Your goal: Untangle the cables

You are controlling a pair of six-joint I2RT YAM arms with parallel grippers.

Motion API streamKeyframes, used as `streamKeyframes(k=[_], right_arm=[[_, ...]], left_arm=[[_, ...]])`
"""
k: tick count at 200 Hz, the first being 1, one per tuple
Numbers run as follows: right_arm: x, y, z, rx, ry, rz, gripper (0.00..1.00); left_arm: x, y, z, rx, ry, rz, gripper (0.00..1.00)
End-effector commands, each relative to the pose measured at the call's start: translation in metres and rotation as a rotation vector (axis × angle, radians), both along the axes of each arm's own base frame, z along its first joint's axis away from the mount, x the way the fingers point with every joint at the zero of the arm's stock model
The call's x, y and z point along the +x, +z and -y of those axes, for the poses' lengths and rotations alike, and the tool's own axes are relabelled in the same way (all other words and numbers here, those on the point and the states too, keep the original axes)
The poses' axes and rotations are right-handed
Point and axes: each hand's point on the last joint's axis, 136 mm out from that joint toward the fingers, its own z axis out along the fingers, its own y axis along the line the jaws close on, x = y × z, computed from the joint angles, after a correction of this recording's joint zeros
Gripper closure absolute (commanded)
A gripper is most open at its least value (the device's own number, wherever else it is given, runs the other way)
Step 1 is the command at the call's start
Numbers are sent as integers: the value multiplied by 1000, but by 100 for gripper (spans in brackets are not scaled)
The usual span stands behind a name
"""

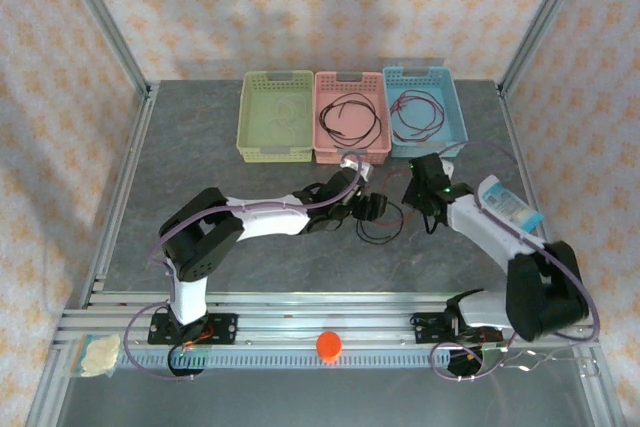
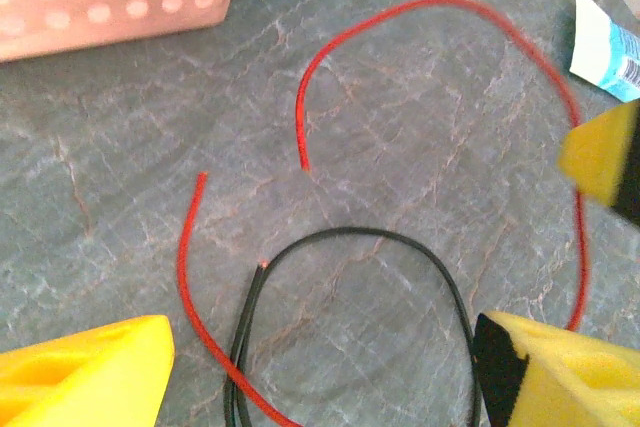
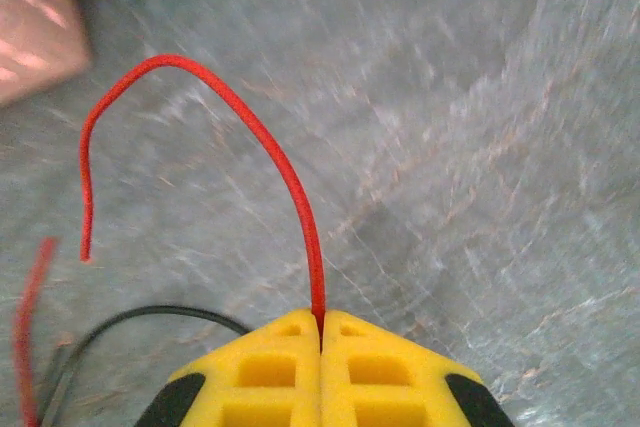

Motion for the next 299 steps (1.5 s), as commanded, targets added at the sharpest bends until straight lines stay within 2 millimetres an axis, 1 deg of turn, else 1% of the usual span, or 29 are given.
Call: streamKeyframes(k=[1,3,7,48,67,92,120,136,151,156,161,176,195,205,221,225,226,228,233,252,266,299], right_arm=[[5,44,9,-57,26,94,100],[6,45,9,-61,28,94,100],[5,58,10,-60,32,126,100],[4,140,11,-63,71,301,100],[3,171,17,-77,52,349,100],[3,198,28,-116,-1,376,100],[11,217,40,-156,-80,397,100],[22,221,41,-161,-105,399,100],[34,221,39,-154,-110,403,100],[36,225,38,-146,-110,414,100],[44,217,36,-149,-106,393,100],[58,212,36,-133,-108,386,100],[78,207,43,-84,-134,388,100],[89,208,47,-55,-145,401,100],[107,207,52,-37,-159,413,100],[111,207,53,-34,-162,415,100],[113,207,53,-34,-162,414,100],[116,206,54,-33,-163,411,100],[121,205,55,-34,-167,407,100],[141,201,65,-53,-195,397,100],[155,195,72,-62,-212,386,100],[194,177,80,-52,-219,369,100]], left_arm=[[10,22,-1,33,8,60,17],[11,24,-1,36,7,64,17],[12,29,-2,33,8,72,17],[22,74,-9,-6,-9,143,15],[24,92,-11,-31,-18,173,15],[31,113,-15,-83,-9,198,15],[45,133,-17,-123,0,220,15],[55,143,-19,-138,9,235,15],[65,152,-22,-142,19,252,16],[69,154,-22,-141,22,256,16],[72,156,-23,-139,24,258,16],[81,161,-25,-132,32,265,16],[93,163,-26,-128,42,267,16],[99,165,-26,-123,48,262,16],[112,162,-25,-99,62,243,16],[115,167,-25,-100,65,246,16],[117,160,-24,-91,65,236,16],[119,155,-23,-83,65,226,16],[123,151,-22,-73,66,217,16],[135,147,-17,-69,64,208,16],[143,146,-13,-72,57,200,16],[153,140,0,-86,38,186,16]])
